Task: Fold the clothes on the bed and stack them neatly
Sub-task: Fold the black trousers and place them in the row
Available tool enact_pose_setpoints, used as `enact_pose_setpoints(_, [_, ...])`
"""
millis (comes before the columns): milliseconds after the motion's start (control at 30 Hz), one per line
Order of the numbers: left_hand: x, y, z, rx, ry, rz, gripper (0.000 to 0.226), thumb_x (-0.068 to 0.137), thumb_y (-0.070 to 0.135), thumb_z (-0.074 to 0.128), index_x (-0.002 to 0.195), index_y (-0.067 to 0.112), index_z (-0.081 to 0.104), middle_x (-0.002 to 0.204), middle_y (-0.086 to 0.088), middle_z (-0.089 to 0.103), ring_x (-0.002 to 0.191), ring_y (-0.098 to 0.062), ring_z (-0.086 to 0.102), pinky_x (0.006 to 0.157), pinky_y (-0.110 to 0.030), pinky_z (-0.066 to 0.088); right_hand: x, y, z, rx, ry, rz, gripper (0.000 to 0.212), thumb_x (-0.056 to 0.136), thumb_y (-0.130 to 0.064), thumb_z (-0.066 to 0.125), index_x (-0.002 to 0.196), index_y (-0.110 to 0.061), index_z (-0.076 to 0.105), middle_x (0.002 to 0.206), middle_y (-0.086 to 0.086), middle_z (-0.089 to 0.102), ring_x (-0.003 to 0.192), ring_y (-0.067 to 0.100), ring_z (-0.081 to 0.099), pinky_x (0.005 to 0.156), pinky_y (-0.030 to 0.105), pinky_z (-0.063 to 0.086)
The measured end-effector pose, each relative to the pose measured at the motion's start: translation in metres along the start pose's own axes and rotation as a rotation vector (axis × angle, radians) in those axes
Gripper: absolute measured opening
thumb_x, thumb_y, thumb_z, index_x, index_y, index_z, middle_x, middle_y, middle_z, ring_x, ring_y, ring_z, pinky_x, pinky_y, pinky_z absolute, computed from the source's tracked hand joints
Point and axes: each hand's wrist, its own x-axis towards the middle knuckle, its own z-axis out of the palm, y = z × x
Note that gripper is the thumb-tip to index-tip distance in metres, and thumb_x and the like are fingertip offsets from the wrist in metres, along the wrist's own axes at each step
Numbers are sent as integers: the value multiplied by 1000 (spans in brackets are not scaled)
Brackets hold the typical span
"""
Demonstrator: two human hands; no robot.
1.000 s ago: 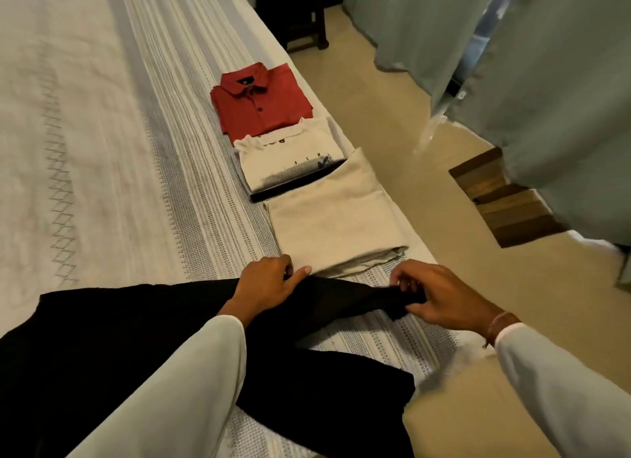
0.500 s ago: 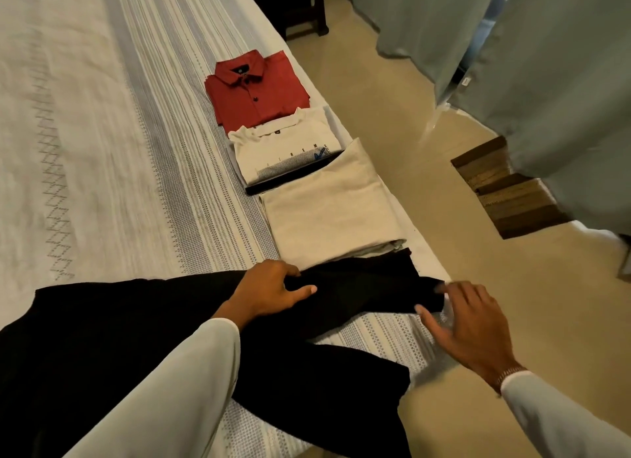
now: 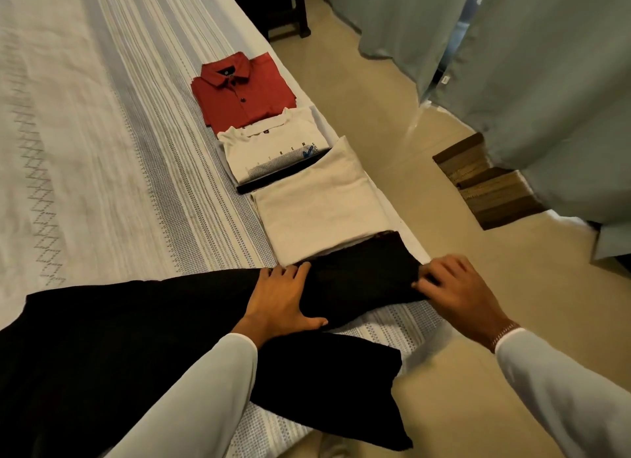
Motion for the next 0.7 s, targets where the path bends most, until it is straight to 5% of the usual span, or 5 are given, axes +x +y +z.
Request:
enact_pose_setpoints(100, [-12,7,10,11,-48,54,139,54,101,44,160,22,3,158,-13,31,142,-38,32,116,-58,24,-35,-6,6,6,-212,-26,26,94,-41,67,84,-18,75,113,9,66,104,30,60,94,45,43])
enact_pose_setpoints(200, [-25,9,28,44,-100,85,144,53,103,42,159,24,-13,166,-20,4,152,-45,5,119,-67,3,-37,-10,16,205,-332,368,67,96,-74,35,83,-23,77,113,0,66,106,22,57,89,39,46])
enact_pose_setpoints(300, [-31,10,36,45,-54,74,141,57,101,39,161,16,-5,166,-23,2,152,-45,2,118,-68,0,-5,-12,31,397,-270,724,64,98,-69,32,120,-18,64,122,5,61,109,27,59,87,39,51])
enact_pose_setpoints(433, [-42,18,38,104,221,164,91,70,78,60,127,7,59,138,-25,52,127,-41,48,105,-57,43,41,-13,62,497,-421,1030,60,94,-60,56,121,-6,50,121,16,62,112,40,60,82,40,49])
enact_pose_setpoints(700, [-56,19,49,-46,281,384,19,85,37,59,79,18,58,74,0,59,60,-18,56,50,-30,45,59,-3,71,168,-288,958,33,104,-40,49,115,-9,51,109,20,67,95,43,63,73,42,47])
